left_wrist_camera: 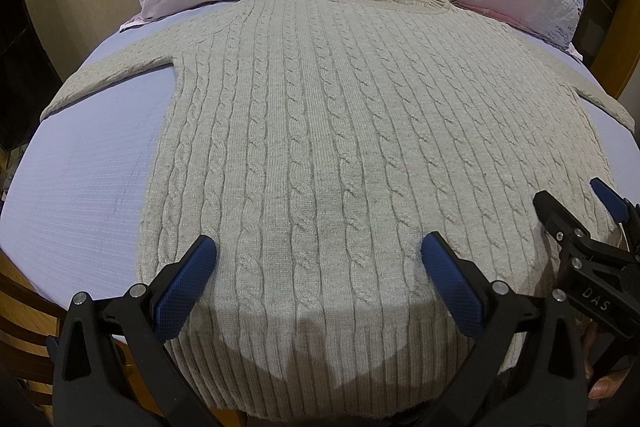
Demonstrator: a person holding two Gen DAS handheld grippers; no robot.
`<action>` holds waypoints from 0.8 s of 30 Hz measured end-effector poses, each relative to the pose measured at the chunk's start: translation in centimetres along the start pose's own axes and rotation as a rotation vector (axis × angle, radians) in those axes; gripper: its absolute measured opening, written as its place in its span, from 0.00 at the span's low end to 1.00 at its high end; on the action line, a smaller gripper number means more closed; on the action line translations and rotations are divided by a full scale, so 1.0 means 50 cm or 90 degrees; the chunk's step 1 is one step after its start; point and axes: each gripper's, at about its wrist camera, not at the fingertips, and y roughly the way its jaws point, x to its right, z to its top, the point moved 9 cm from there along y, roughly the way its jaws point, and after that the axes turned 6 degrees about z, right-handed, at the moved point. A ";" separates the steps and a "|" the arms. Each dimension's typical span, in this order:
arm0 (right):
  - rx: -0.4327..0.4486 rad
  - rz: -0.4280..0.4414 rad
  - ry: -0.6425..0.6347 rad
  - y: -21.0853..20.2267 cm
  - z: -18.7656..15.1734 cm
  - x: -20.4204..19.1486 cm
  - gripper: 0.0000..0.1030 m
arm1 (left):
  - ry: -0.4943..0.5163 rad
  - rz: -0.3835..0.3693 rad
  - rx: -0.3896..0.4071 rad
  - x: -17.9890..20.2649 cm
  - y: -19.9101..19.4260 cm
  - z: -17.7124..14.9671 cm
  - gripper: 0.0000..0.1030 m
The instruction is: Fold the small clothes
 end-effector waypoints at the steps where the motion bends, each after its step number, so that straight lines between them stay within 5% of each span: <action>1: 0.000 0.000 0.000 0.000 0.000 0.000 0.98 | 0.000 0.000 0.000 0.000 0.000 0.000 0.99; 14: -0.007 0.002 -0.005 -0.007 0.004 0.005 0.98 | 0.002 0.000 0.010 0.002 -0.003 0.001 0.99; 19: -0.025 0.069 -0.030 -0.013 0.021 0.004 0.98 | 0.004 0.000 0.039 0.002 -0.010 0.004 0.99; 21: 0.013 0.131 0.005 -0.054 0.058 0.042 0.98 | 0.010 -0.004 0.053 0.002 -0.010 0.010 0.99; 24: 0.109 0.059 0.097 -0.117 0.149 0.204 0.98 | 0.019 -0.013 0.067 0.004 -0.009 0.012 0.99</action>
